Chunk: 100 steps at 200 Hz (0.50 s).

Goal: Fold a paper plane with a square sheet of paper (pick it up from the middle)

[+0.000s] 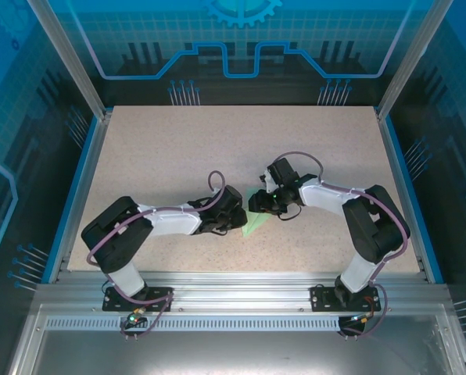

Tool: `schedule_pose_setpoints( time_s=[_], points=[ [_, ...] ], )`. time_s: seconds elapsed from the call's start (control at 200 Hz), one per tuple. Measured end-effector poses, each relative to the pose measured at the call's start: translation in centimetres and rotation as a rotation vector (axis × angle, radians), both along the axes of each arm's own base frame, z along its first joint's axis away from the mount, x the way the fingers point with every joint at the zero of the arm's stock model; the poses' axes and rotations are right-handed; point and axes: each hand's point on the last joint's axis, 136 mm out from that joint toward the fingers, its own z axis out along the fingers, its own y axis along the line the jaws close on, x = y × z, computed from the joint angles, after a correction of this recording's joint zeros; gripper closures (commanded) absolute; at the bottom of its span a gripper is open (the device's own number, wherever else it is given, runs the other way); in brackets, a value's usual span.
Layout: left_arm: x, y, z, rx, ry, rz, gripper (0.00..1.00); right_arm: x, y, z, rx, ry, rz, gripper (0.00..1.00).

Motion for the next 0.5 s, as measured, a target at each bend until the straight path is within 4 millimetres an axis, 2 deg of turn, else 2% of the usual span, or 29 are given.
schedule_pose_setpoints(
  time_s=[0.28, 0.41, 0.5],
  points=[
    [-0.4, -0.7, -0.7, -0.004, 0.020, -0.053, 0.81, -0.1, 0.1, -1.0, -0.040, 0.021, 0.007, 0.56],
    [-0.5, -1.2, -0.7, -0.010, 0.023, -0.087, 0.81, 0.2, 0.1, -1.2, -0.054, 0.025, -0.001, 0.70],
    [-0.5, -1.4, -0.7, -0.011, 0.020, -0.103, 0.78, 0.4, 0.1, -1.2, -0.064, 0.028, -0.011, 0.75]
  ],
)
